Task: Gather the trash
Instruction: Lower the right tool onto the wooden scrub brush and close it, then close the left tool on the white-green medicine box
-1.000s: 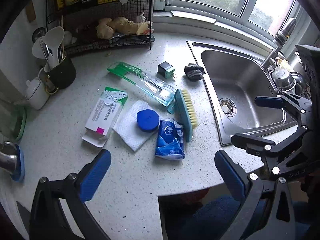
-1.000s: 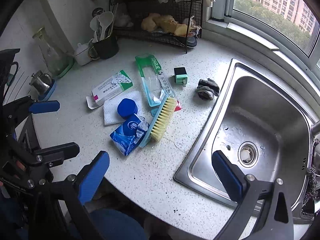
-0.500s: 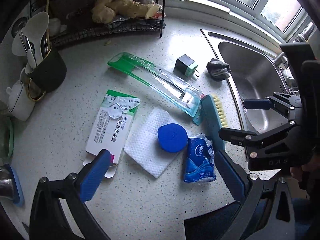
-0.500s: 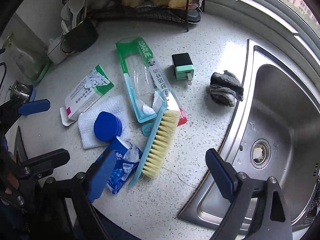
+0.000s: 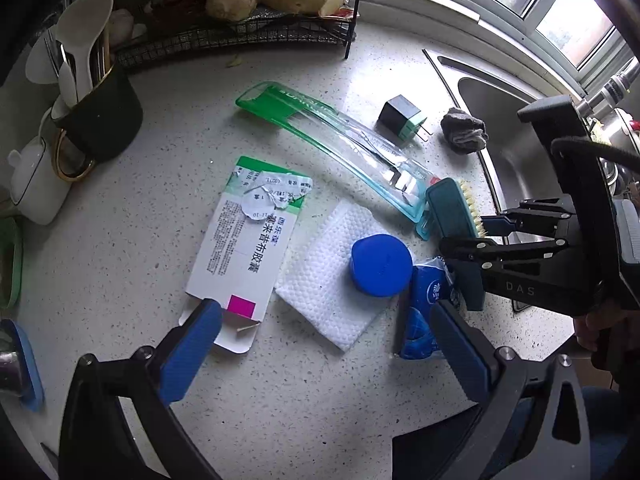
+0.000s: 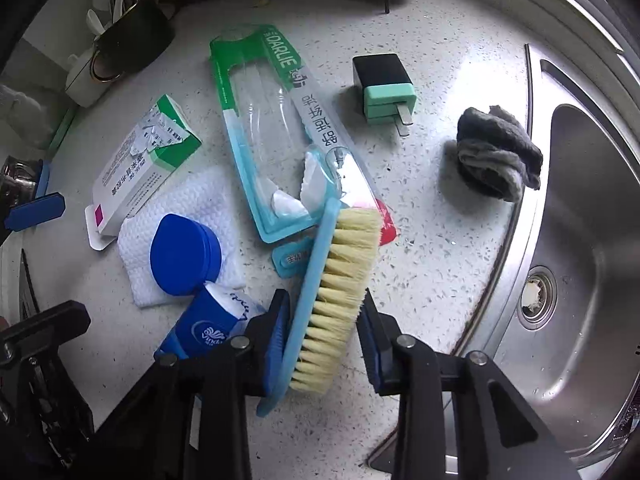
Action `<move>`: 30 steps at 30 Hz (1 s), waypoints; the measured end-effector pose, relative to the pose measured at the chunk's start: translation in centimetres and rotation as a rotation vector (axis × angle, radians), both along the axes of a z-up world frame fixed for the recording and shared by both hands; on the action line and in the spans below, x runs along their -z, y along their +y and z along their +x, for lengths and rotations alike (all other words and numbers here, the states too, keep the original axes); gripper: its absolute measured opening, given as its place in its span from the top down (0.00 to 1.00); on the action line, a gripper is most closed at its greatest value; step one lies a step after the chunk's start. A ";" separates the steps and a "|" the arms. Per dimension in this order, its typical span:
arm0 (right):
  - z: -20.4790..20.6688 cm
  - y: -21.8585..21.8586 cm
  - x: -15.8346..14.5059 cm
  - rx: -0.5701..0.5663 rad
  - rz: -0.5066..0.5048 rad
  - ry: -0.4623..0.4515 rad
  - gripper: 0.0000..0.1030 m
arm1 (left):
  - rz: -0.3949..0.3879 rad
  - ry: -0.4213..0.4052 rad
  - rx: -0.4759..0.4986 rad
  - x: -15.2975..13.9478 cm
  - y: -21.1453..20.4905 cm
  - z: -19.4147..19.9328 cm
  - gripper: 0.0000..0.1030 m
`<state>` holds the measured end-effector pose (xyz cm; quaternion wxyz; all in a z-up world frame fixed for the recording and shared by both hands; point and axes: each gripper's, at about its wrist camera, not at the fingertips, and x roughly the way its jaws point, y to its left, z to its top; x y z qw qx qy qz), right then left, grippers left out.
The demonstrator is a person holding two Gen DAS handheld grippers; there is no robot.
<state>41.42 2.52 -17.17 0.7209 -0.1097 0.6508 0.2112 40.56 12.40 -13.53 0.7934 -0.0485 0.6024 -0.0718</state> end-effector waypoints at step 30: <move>-3.1 -2.8 -3.9 0.086 0.006 -0.054 0.77 | 0.154 0.061 0.203 4.7 3.8 5.7 0.00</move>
